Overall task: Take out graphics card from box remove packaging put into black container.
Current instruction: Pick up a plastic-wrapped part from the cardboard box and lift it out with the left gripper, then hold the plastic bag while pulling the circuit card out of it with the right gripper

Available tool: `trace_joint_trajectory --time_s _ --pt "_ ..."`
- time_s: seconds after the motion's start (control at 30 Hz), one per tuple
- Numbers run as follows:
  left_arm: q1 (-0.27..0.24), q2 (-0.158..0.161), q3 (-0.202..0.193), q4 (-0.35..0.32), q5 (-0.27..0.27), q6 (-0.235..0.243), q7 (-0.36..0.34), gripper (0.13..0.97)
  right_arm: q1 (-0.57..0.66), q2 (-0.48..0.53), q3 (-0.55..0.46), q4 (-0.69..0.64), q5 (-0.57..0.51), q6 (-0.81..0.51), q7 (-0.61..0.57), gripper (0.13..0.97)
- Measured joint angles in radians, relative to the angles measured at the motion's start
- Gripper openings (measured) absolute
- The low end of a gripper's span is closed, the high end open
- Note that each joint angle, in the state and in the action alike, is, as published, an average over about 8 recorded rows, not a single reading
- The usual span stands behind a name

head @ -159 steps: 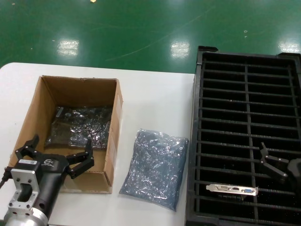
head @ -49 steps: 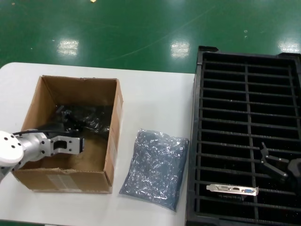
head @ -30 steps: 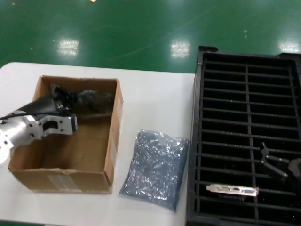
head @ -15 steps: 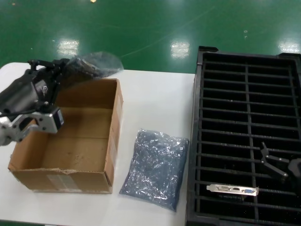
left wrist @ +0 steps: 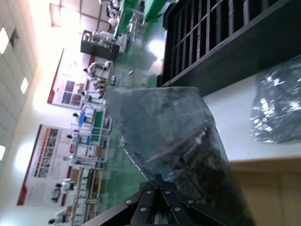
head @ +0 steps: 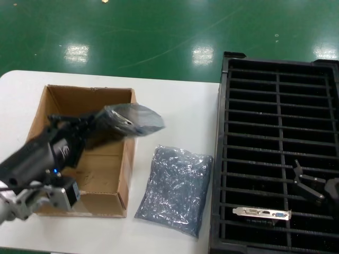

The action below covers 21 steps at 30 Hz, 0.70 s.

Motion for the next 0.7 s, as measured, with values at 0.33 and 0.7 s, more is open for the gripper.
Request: trace_joint_trajectory --time_s 0.33,0.7 --pt "0.044 -0.012 0.015 -0.014 -0.063 -0.019 0.055 0.139 0.000 -0.001 0.001 0.000 0.000 -0.001 -0.001 0.966" --pt "0.045 -0.012 0.015 -0.014 -0.063 -0.019 0.055 0.139 0.026 -0.049 0.077 0.000 0.006 -0.091 -0.087 0.966"
